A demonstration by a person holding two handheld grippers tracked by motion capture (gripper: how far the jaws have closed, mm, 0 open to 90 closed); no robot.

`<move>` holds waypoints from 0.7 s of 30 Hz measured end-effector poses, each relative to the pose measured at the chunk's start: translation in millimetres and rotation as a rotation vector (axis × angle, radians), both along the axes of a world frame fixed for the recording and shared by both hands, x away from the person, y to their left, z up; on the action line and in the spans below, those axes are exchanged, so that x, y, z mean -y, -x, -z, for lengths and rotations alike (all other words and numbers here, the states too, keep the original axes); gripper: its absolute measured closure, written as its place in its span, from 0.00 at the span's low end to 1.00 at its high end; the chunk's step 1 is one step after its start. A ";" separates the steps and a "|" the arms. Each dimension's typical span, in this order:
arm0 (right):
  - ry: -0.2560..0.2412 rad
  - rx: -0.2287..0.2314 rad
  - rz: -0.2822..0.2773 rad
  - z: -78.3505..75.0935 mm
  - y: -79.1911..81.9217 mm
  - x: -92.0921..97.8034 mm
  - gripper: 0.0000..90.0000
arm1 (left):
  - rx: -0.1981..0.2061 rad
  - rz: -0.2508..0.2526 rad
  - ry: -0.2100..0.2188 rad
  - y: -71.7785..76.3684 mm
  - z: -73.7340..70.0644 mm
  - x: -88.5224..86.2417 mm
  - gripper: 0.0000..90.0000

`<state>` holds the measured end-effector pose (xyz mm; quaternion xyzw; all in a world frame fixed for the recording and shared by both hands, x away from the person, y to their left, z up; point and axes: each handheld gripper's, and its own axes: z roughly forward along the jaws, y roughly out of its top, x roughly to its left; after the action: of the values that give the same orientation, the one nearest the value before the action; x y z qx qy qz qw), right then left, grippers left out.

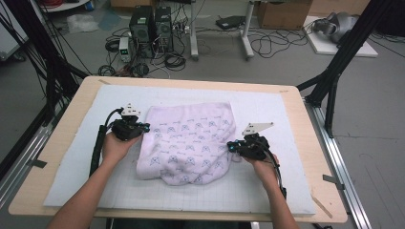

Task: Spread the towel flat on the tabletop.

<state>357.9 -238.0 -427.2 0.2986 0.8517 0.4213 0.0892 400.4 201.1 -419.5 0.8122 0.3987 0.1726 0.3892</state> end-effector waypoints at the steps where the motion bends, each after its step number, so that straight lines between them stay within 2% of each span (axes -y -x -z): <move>1: 0.005 -0.033 0.001 7.0 -4.2 1.0 0.95 | -0.034 0.006 -0.011 -3.5 5.3 -5.4 0.99; 3: 0.004 -0.039 -0.001 7.6 -4.2 1.1 0.93 | -0.040 0.011 0.003 -2.6 5.9 -7.9 0.98; 4: 0.002 -0.030 0.002 6.5 -3.1 1.5 0.91 | -0.037 0.012 0.007 -1.1 5.1 -8.8 0.94; 5: -0.008 -0.018 0.000 2.6 0.0 1.9 0.87 | -0.019 0.025 0.023 4.1 -0.4 -10.8 0.90; 6: -0.008 -0.018 0.000 2.6 0.0 1.9 0.87 | -0.019 0.025 0.023 4.1 -0.4 -10.8 0.87; 7: -0.002 0.003 -0.001 -1.5 4.7 0.6 0.83 | -0.007 0.039 0.038 8.4 -5.0 -11.2 0.84; 8: -0.002 0.003 -0.001 -1.5 4.7 0.6 0.83 | -0.003 0.050 0.041 11.7 -8.4 -11.4 0.84; 9: 0.005 0.016 -0.012 -5.7 11.1 -1.4 0.77 | 0.014 0.082 0.047 21.2 -16.0 -10.7 0.80; 10: 0.005 0.016 -0.012 -5.7 11.1 -1.4 0.77 | 0.014 0.082 0.047 21.2 -16.0 -10.7 0.78; 11: 0.013 0.026 -0.010 -8.1 15.1 -2.6 0.76 | 0.022 0.104 0.049 27.8 -20.5 -10.2 0.78; 12: 0.012 0.033 -0.024 -10.8 19.5 -3.3 0.73 | 0.027 0.114 0.049 31.7 -22.7 -9.6 0.75; 13: 0.020 0.055 -0.026 -13.8 28.1 -3.8 0.71 | 0.027 0.144 0.049 41.7 -27.8 -9.1 0.71; 14: 0.020 0.055 -0.026 -13.8 28.1 -3.8 0.71 | 0.027 0.144 0.049 41.7 -27.8 -9.1 0.69; 15: 0.021 0.068 -0.032 -14.4 35.5 -2.7 0.68 | 0.028 0.155 0.047 47.0 -29.6 -8.4 0.66; 16: 0.021 0.068 -0.032 -14.4 35.5 -2.7 0.68 | 0.025 0.167 0.044 52.2 -30.9 -8.0 0.66; 17: 0.015 0.079 -0.043 -13.8 43.2 -1.6 0.67 | 0.039 0.190 0.050 63.5 -32.4 -8.8 0.64; 18: 0.015 0.079 -0.043 -13.8 43.2 -1.6 0.67 | 0.039 0.190 0.050 63.5 -32.4 -8.8 0.62; 21: 0.021 0.086 -0.055 -12.6 53.8 -1.0 0.63 | 0.048 0.211 0.059 79.4 -31.9 -11.2 0.60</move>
<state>304.1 -237.0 -414.6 0.2559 0.8593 0.4270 0.1173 321.1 212.2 -387.6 0.8336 0.3067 0.1382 0.4382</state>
